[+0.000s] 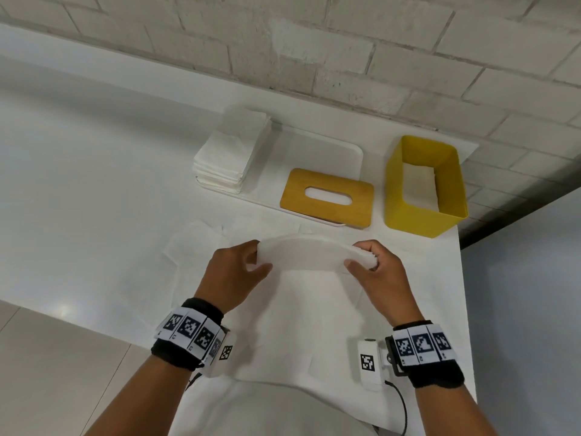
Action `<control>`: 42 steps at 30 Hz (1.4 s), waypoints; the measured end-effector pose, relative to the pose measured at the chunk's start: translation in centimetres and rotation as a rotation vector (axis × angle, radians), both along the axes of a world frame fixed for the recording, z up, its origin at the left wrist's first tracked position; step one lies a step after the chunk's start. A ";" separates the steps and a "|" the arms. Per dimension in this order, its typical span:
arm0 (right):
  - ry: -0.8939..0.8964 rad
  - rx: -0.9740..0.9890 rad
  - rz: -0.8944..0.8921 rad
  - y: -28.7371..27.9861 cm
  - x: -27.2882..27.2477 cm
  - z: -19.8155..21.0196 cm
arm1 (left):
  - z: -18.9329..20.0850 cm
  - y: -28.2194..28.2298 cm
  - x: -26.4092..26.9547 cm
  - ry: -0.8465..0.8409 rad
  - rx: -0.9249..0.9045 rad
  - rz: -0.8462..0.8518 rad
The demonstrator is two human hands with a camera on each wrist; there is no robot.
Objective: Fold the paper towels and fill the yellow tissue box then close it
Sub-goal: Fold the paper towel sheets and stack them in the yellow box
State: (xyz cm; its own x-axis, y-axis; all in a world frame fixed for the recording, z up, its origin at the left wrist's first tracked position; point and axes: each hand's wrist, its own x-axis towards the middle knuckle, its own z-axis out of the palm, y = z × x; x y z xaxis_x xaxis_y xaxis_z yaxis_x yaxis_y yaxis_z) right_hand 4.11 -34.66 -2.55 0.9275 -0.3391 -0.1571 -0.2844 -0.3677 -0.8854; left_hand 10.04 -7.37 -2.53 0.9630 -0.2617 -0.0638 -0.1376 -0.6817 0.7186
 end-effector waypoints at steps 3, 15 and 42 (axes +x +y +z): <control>0.011 -0.022 -0.008 0.0 -0.1 -0.2 | -0.5 -0.1 -0.1 -0.002 0.004 0.008; 0.022 -0.029 -0.028 -0.4 -0.3 0.1 | 0.2 -0.6 0.3 -0.020 0.012 -0.048; -0.062 0.036 0.009 0.2 -0.4 1.1 | 0.8 -1.7 0.3 -0.282 -0.112 -0.218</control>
